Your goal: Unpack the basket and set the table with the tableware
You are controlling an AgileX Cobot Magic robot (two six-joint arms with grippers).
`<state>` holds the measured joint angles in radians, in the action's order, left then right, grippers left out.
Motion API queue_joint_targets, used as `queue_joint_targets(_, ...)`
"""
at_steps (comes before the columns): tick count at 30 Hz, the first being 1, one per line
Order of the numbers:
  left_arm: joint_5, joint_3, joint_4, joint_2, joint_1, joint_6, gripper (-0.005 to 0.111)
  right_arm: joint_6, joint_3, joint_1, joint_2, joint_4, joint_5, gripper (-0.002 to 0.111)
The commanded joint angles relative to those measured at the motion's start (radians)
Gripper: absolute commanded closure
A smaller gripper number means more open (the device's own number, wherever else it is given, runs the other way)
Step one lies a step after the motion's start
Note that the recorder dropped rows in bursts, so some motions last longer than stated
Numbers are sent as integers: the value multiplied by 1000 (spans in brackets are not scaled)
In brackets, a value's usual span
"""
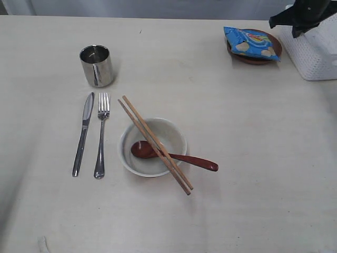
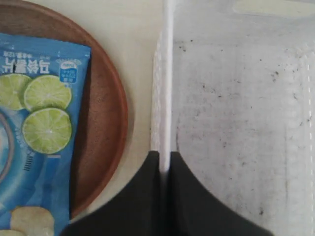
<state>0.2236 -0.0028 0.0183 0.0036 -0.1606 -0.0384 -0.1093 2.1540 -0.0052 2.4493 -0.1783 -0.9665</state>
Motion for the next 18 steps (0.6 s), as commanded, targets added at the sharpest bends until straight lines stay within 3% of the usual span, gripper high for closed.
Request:
queue_joint_targets(1, -11, 3, 12, -4, -1, 0, 107, -79, 1, -2, 30, 128, 34, 109)
queue_joint_targets(18, -11, 3, 12, -4, -1, 0, 107, -206, 31, 10, 48, 365, -5, 109)
